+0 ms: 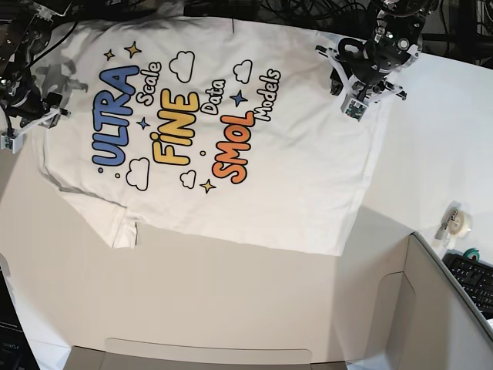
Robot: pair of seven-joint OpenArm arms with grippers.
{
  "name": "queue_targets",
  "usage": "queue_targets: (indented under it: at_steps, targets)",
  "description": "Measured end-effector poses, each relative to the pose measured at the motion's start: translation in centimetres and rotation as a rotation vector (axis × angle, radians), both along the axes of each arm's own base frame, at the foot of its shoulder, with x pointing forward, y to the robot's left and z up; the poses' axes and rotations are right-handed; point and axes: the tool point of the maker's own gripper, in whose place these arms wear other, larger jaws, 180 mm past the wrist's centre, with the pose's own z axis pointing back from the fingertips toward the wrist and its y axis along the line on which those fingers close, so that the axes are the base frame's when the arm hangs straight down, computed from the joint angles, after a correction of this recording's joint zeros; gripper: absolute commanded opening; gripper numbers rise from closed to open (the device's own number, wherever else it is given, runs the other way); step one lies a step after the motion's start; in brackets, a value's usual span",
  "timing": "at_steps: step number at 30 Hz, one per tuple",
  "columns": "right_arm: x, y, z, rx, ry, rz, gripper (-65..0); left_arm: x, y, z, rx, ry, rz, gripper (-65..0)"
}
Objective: Layout the t-shirt on the table in an organized manner, then fold the t-shirt properly
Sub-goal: 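Release the fabric and reposition both grippers over the shirt sides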
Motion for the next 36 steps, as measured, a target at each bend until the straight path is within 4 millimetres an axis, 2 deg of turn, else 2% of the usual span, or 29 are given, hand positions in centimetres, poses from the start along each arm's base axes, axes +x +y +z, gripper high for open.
queue_targets:
  at_steps: [3, 7, 9, 11, 15, 17, 20, 23, 24, 26, 28, 32, 34, 36]
  targets:
    - [-0.5, -0.7, 0.0, -0.003, 0.011, -0.021, -35.5, 0.7, 0.6, 0.1, -0.001, -0.012, 0.02, -48.2]
    - [-0.8, 0.2, -0.5, 0.014, 0.018, -0.014, -35.5, 1.2, 1.8, 0.4, 0.029, -0.027, 0.049, -48.2]
    - [-0.9, 0.9, 0.1, 0.004, -0.001, 0.001, -35.5, 1.1, 1.8, 0.3, 0.027, -0.026, 0.049, -48.2]
    - [-1.1, 1.6, 1.4, -0.025, -0.027, 0.017, -35.5, 1.1, 1.5, 0.3, 0.016, -0.023, 0.042, -48.2]
    - [0.3, 2.3, 6.2, -0.128, -0.149, 0.077, -35.5, 1.2, 2.3, 0.5, 0.029, -0.028, 0.061, -48.2]
    - [0.5, 2.8, 7.6, -0.157, -0.189, 0.1, -35.5, 1.4, 2.4, 0.7, 0.03, -0.036, 0.066, -48.3]
    - [-0.1, 3.8, 6.4, -0.099, -0.174, 0.086, -35.5, 1.7, 2.5, 1.1, 0.023, -0.049, 0.072, -50.9]
    - [-0.5, 5.2, 5.1, -0.033, -0.166, 0.065, -35.6, 1.9, 3.0, 1.3, 0.033, -0.057, 0.083, -63.1]
    - [-0.6, 5.8, 4.5, -0.007, -0.164, 0.054, -36.8, 2.1, 3.3, 1.4, 0.031, -0.064, 0.093, -65.0]
    - [-0.8, 6.7, 3.1, 0.044, -0.144, 0.037, -46.7, 2.4, 3.7, 1.6, 0.043, -0.074, 0.101, -64.6]
    - [-0.7, 6.7, 2.1, 0.049, -0.115, 0.009, -64.8, 3.0, 3.8, 2.0, 0.04, -0.091, 0.104, -64.8]
    - [-0.4, 6.0, 2.0, 0.012, -0.108, -0.016, -65.0, 6.4, 3.2, 4.2, 0.017, -0.182, 0.103, -65.0]
    - [-0.8, 5.3, 1.9, -0.019, -0.086, -0.031, -65.0, 7.7, 1.9, 5.1, -0.006, -0.227, 0.068, -65.0]
    - [-1.3, 4.8, 1.7, -0.045, -0.066, -0.042, -65.0, 8.1, -0.1, 5.4, -0.042, -0.233, -0.013, -65.0]
